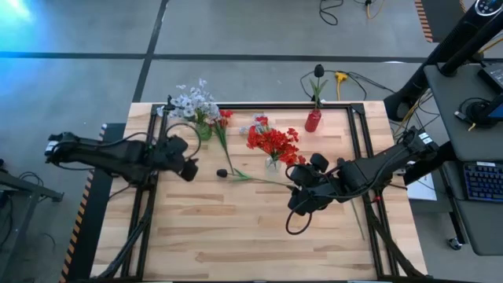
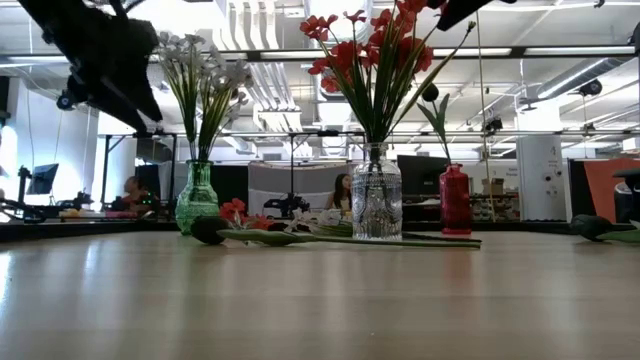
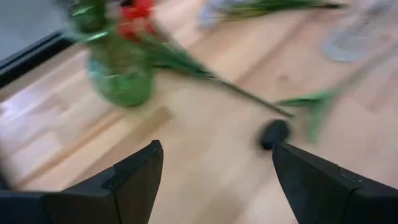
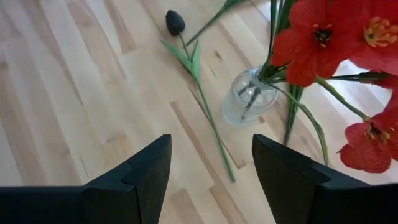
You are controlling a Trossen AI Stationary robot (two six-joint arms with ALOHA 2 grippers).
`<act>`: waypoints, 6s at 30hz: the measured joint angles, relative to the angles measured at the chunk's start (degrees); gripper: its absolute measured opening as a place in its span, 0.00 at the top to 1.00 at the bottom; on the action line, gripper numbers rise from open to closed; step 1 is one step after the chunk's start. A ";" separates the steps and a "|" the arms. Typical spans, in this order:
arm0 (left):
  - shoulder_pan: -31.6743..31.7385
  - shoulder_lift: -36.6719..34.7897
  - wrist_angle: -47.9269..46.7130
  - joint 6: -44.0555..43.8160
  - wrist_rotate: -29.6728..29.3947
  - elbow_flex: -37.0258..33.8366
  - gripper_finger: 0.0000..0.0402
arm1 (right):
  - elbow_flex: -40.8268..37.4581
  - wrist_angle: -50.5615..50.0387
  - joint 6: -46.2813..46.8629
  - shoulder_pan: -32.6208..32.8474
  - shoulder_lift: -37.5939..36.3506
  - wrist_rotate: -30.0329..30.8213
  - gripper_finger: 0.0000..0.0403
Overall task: Sort flowers into vase by color
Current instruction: Put the left black flower into the red vase
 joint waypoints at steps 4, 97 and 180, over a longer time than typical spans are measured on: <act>-6.86 0.06 0.02 -0.65 -2.88 3.14 0.29 | 0.00 0.00 -1.02 0.00 0.00 0.02 0.46; -22.71 14.89 6.47 31.52 -35.82 26.32 0.64 | -17.76 0.18 11.69 -2.58 -0.20 -17.58 0.47; -34.67 33.92 5.51 13.44 -19.82 19.35 0.64 | -45.55 56.74 -25.18 -7.39 0.51 -12.29 0.97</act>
